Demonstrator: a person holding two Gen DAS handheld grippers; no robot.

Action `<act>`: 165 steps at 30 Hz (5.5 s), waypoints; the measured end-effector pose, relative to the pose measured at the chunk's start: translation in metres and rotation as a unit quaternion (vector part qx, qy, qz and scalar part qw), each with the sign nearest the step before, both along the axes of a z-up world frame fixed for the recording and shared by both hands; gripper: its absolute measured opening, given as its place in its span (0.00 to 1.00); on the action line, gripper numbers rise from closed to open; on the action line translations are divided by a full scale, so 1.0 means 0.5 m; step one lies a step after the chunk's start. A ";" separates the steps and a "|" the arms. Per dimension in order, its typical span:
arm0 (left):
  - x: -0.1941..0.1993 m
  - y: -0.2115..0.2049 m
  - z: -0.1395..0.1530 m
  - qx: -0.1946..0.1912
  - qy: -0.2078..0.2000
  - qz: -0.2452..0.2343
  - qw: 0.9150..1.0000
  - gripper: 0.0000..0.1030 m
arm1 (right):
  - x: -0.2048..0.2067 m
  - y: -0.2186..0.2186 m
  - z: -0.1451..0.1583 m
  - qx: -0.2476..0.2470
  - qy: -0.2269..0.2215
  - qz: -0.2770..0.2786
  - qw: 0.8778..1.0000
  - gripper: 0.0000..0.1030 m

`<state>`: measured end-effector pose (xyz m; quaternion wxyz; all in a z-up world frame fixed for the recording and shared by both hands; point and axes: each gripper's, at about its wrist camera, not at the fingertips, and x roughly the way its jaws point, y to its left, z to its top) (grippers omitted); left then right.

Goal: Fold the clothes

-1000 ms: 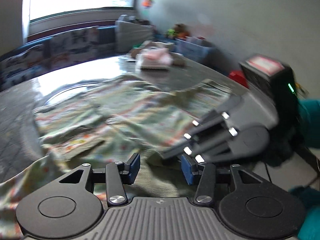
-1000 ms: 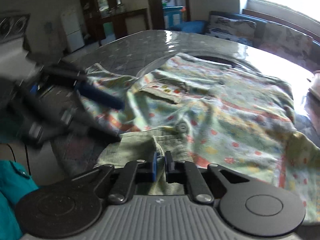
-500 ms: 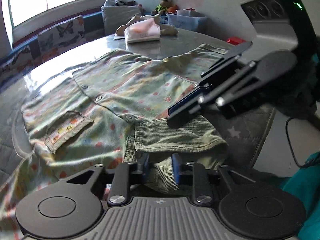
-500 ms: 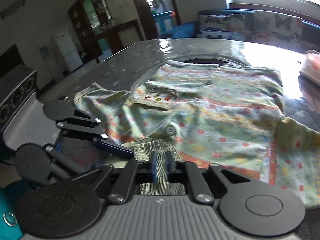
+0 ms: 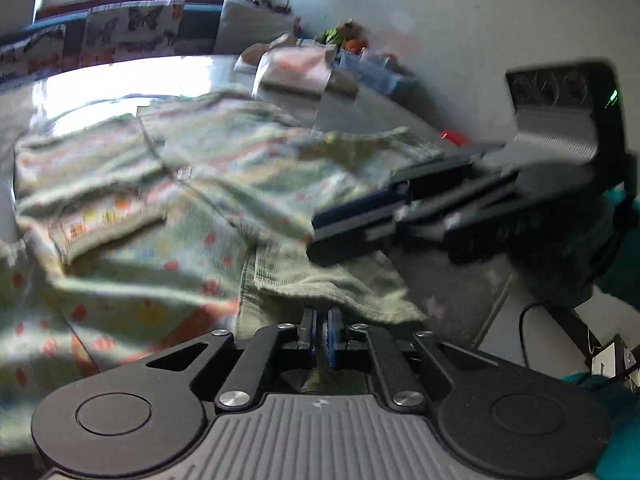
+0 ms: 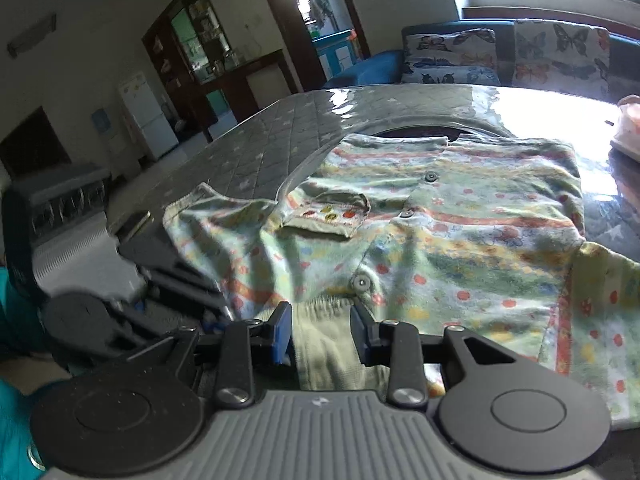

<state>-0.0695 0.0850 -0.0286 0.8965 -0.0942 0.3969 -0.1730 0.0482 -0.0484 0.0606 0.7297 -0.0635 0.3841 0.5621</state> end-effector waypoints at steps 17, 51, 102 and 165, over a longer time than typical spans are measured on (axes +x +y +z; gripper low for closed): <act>-0.042 0.094 0.074 0.035 -0.042 0.010 0.998 0.47 | 0.061 0.022 -0.027 -0.007 -0.013 -0.043 0.999 0.43; 0.147 0.244 0.034 0.031 0.014 0.169 0.985 0.53 | 0.300 0.086 -0.022 -0.095 -0.114 -0.141 0.979 0.58; 0.286 0.259 0.032 0.099 0.048 0.175 0.979 0.67 | 0.226 0.213 -0.055 -0.158 -0.166 0.005 0.973 0.71; -0.101 0.217 0.005 0.155 0.041 0.278 0.947 0.69 | 0.051 0.027 -0.065 -0.101 -0.143 -0.063 0.983 0.91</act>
